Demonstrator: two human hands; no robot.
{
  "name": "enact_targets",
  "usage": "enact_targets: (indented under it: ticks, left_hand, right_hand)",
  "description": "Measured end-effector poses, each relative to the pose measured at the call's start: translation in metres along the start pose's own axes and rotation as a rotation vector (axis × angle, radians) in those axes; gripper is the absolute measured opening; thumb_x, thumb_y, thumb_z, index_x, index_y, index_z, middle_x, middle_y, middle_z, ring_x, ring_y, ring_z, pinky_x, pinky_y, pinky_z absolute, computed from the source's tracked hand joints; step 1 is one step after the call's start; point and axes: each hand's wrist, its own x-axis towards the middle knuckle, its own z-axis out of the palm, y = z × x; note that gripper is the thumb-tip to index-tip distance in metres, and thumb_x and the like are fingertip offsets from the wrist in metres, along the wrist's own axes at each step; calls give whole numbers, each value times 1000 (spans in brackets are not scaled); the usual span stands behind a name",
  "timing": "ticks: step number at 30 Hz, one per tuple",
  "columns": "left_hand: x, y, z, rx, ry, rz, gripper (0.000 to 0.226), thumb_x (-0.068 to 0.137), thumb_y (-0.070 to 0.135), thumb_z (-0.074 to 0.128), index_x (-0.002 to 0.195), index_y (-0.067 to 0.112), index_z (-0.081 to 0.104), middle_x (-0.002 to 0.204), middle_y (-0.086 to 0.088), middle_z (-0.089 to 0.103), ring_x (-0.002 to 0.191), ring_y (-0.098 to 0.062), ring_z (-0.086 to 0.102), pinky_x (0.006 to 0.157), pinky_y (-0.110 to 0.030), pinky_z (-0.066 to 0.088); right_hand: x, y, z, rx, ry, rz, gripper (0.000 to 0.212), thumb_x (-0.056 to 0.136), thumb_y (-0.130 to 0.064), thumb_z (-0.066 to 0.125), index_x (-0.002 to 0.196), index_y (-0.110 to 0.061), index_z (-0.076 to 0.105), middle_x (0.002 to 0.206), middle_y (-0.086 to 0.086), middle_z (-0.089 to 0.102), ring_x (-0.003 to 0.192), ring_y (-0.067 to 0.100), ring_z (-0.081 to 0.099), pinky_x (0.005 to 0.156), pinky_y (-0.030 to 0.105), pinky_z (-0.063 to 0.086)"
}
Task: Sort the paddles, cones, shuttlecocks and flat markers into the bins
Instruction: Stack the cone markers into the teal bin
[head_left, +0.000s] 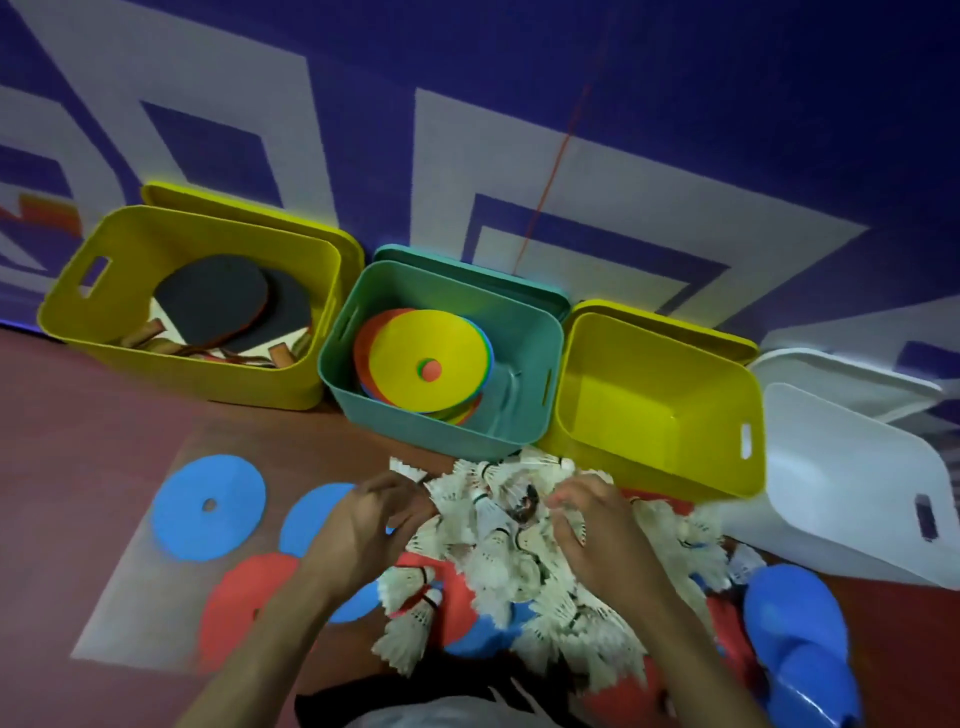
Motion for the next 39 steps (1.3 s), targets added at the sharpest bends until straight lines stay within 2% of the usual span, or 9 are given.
enact_targets:
  ticks: [5, 7, 10, 13, 19, 24, 28, 34, 39]
  left_hand:
    - [38, 74, 71, 12, -138, 96, 26, 93, 46, 54, 97, 29, 72, 100, 16, 63, 83, -3, 62, 71, -28, 54]
    - [47, 109, 102, 17, -201, 136, 22, 93, 45, 57, 98, 30, 72, 102, 17, 63, 85, 0, 63, 73, -26, 54]
    - [53, 157, 153, 6, -293, 199, 14, 94, 39, 61, 102, 33, 71, 104, 18, 62, 88, 2, 63, 76, -18, 52]
    - [54, 198, 206, 67, -397, 284, 18, 96, 42, 56, 104, 32, 69, 105, 17, 62, 89, 0, 61, 77, -21, 51]
    - [68, 260, 283, 205, -538, 386, 22, 96, 39, 54, 114, 28, 64, 113, 10, 61, 94, -11, 64, 78, -26, 52]
    - [93, 299, 344, 373, -633, 507, 26, 95, 38, 53, 120, 32, 58, 128, 9, 54, 111, -17, 59, 82, -34, 54]
    - [107, 310, 397, 553, -669, 681, 29, 85, 28, 59, 113, 23, 64, 126, -3, 60, 108, -28, 57, 82, -39, 55]
    - [113, 303, 451, 738, -710, 733, 29, 81, 26, 55, 105, 24, 71, 124, -7, 62, 112, -31, 53, 83, -42, 53]
    - [115, 294, 471, 754, -726, 802, 32, 84, 17, 63, 114, 27, 69, 128, -6, 60, 114, -33, 54, 85, -41, 52]
  right_hand:
    - [-104, 135, -50, 12, 132, 271, 17, 91, -13, 63, 97, -29, 62, 103, -12, 55, 97, 8, 55, 81, 22, 41]
    - [-151, 188, -61, 11, 205, 407, 9, 89, -20, 63, 96, -24, 66, 99, -6, 62, 97, 17, 59, 84, 21, 38]
    - [-216, 257, -64, 3, 223, 521, 30, 83, -34, 50, 103, -18, 66, 106, 1, 65, 105, 24, 59, 96, 27, 38]
    - [-264, 310, -59, -11, 262, 629, 40, 76, -36, 47, 105, -15, 65, 106, 8, 63, 102, 24, 55, 94, 34, 41]
    - [-313, 382, -31, -8, 109, 785, 64, 68, -47, 63, 127, -25, 53, 120, 15, 54, 101, 41, 59, 87, 48, 51]
    - [-317, 397, -38, -41, 56, 698, 79, 65, -55, 57, 131, -12, 62, 119, 26, 60, 92, 43, 61, 75, 45, 54]
    - [-325, 395, -30, -50, 20, 688, 105, 52, -52, 84, 145, -23, 44, 137, 19, 45, 105, 44, 57, 78, 50, 53]
    - [-326, 343, 8, -47, -31, 800, 106, 64, -59, 76, 154, -31, 26, 141, 14, 36, 110, 35, 45, 87, 49, 44]
    - [-312, 339, 27, -5, -9, 863, 105, 69, -46, 75, 155, -30, 16, 146, 17, 31, 113, 37, 44, 85, 50, 45]
